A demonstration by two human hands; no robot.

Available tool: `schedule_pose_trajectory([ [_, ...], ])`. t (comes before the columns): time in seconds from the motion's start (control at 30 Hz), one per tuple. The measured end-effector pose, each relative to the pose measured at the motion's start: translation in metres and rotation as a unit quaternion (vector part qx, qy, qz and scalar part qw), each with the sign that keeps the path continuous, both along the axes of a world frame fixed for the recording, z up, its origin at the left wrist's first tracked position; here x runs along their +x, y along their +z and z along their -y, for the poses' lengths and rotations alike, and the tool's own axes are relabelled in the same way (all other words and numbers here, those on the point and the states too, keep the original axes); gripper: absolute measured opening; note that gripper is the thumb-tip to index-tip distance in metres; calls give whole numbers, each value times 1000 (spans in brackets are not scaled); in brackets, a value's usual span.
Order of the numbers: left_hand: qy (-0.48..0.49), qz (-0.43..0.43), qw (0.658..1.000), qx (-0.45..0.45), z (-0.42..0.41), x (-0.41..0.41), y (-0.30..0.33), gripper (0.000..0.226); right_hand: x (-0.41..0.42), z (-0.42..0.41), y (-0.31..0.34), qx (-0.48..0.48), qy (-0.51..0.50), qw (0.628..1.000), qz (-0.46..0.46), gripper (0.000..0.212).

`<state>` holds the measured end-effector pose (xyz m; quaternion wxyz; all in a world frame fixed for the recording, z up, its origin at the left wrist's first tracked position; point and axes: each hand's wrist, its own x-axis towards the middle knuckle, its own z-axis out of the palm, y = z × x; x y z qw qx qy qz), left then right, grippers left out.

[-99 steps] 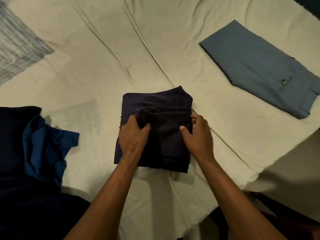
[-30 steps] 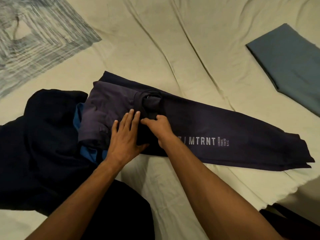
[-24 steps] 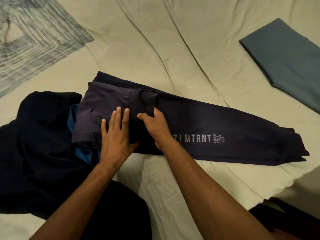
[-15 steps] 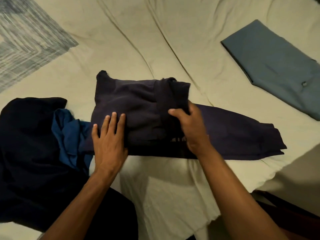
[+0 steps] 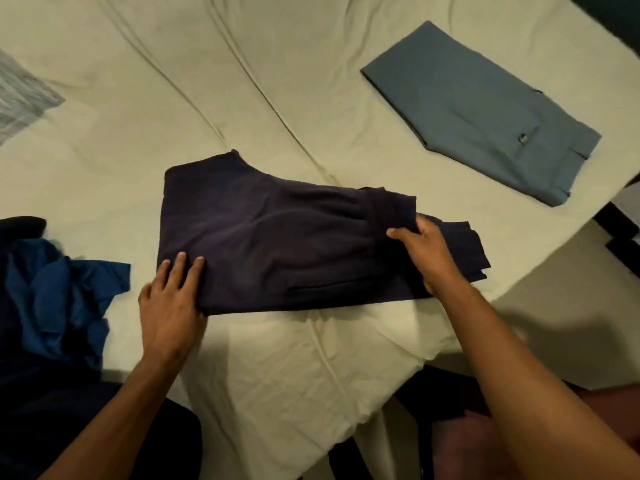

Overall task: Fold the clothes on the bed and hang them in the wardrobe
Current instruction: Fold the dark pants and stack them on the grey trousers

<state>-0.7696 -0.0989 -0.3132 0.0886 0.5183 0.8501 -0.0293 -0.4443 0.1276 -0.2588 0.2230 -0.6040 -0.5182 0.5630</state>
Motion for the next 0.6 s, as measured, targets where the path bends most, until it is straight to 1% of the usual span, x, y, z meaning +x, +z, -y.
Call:
schedule_pose_trajectory([
  [0.1,-7,1,1000,19,7,0,0,86,18,-10,21,32,-45,998,-40,24],
  [0.17,-14,6,1000,26,11,3,-1,88,42,-16,23,25,-105,994,-26,22],
  [0.23,-19,13,999,23,12,11,-4,90,69,-19,14,-17,-131,990,40,16],
  [0.3,-2,19,1000,18,10,17,-8,89,86,-18,2,-67,-116,985,113,7],
  [0.33,12,26,999,16,9,19,-8,88,89,-18,-4,-77,-109,982,136,8],
  [0.43,41,43,998,11,7,24,-6,83,85,-24,-5,-66,-91,975,190,10],
  [0.5,46,69,996,15,7,24,-2,78,83,-25,-5,-63,-100,968,220,13],
  [0.57,55,118,991,32,5,20,5,71,81,-22,-5,-43,-108,954,277,25],
  [0.6,73,155,985,38,4,16,10,70,78,-19,-4,-10,-102,939,327,32],
])
